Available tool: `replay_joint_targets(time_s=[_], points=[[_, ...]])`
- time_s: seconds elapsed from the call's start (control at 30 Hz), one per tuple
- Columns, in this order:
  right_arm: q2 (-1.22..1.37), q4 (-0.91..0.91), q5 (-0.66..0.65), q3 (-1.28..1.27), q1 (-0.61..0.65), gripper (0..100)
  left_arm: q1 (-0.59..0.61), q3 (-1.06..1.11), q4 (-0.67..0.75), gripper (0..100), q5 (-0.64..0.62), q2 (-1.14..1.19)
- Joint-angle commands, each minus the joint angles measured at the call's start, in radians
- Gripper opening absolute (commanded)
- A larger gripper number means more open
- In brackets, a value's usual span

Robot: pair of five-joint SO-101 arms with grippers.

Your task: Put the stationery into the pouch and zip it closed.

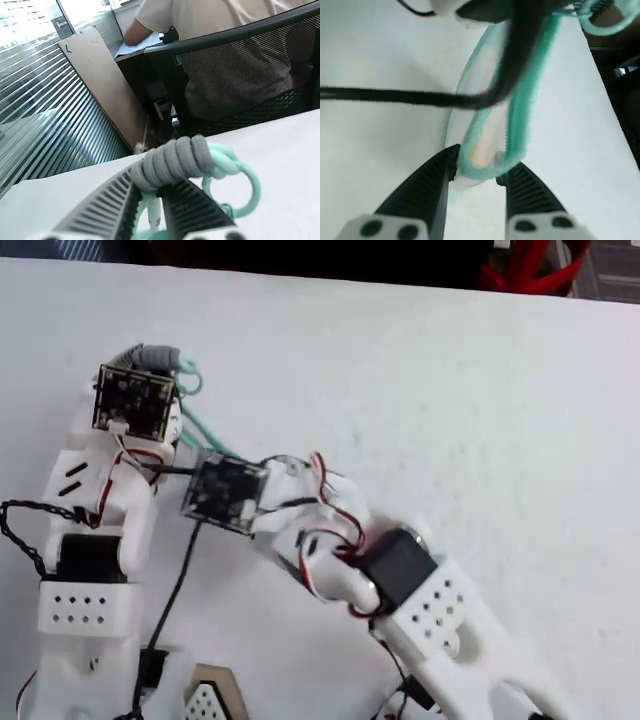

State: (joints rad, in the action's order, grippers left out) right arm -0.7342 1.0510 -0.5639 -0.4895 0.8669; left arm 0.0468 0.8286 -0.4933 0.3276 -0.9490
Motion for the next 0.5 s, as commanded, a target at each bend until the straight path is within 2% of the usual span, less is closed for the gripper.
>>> replay_joint_targets(time_s=[0.0, 0.1, 0.23, 0.3, 0.47], points=[[-0.071, -0.179, 0.198, -0.087, 0.042, 1.9, -0.004, -0.011, -0.071, 7, -0.003, -0.004], [-0.081, -0.394, 0.316, -0.233, 0.022, 1.9, -0.013, -0.011, -0.158, 2, 0.138, -0.067], [-0.079, -0.651, 0.414, -0.368, -0.054, 1.8, -0.016, -0.002, -0.265, 2, 0.132, -0.228], [-0.077, -0.716, 0.456, -0.385, -0.087, 1.8, -0.025, -0.002, -0.325, 2, 0.132, -0.317], [-0.073, -0.750, 0.508, -0.381, -0.102, 1.8, -0.137, -0.002, -0.454, 2, 0.133, -0.486]])
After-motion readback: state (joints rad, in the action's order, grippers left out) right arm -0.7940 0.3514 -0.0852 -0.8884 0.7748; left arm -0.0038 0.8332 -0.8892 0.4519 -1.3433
